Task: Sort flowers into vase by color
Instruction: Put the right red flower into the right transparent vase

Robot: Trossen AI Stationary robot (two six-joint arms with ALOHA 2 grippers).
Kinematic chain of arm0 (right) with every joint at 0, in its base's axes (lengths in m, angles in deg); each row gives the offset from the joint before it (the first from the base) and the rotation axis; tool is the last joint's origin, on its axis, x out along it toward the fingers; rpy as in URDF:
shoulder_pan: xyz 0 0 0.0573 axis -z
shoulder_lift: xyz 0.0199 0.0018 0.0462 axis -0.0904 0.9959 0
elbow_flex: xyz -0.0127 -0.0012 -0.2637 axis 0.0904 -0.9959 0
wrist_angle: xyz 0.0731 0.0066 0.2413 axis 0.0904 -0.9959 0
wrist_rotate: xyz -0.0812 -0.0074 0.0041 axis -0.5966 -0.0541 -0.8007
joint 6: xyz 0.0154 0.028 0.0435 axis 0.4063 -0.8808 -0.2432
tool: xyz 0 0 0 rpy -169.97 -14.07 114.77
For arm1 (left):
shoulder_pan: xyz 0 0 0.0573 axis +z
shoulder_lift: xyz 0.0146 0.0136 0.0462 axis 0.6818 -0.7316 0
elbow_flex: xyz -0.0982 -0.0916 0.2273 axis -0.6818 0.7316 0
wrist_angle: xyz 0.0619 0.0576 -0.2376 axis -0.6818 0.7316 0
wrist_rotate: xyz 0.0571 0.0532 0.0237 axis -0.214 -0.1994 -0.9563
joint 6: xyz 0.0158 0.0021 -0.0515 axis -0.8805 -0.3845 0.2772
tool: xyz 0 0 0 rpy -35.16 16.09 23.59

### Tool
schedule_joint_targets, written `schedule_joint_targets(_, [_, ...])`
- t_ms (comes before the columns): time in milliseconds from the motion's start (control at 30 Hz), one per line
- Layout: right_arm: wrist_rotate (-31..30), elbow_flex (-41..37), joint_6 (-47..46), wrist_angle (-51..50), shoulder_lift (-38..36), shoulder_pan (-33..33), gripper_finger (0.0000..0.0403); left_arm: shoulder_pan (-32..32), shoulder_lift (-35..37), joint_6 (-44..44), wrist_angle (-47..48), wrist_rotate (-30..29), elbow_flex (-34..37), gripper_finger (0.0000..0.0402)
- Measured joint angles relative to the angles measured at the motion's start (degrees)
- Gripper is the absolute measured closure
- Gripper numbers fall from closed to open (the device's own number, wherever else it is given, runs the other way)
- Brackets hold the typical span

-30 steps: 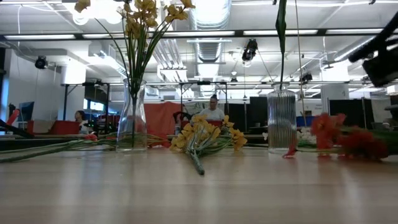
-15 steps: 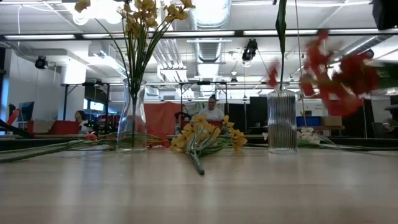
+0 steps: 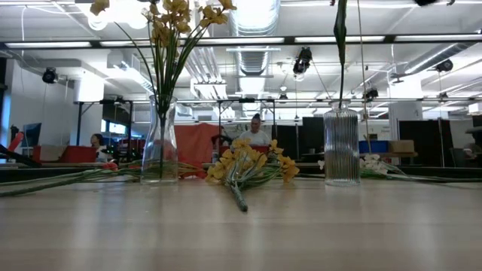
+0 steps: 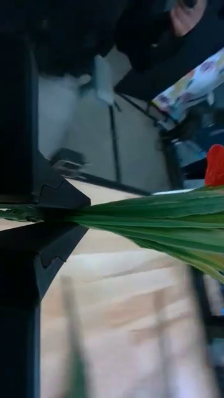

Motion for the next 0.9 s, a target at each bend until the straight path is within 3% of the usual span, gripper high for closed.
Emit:
schedule_joint_targets(400, [1.08, 0.13, 24.56, 22.61, 7.85, 5.51, 0.0380, 1.40, -10.99, -7.23, -17.62, 1.35, -0.02, 0.0203])
schedule_joint_targets(633, [1.09, 0.15, 27.18, 25.54, 9.41, 7.43, 0.0380, 3.27, -16.64, -6.75, -19.06, 6.06, -2.89, 0.0203])
schedule_joint_targets(900, [0.68, 0.15, 31.61, 29.70, 9.15, 7.68, 0.0380, 4.77, -22.77, -8.67, -19.16, 6.21, -8.19, 0.0203])
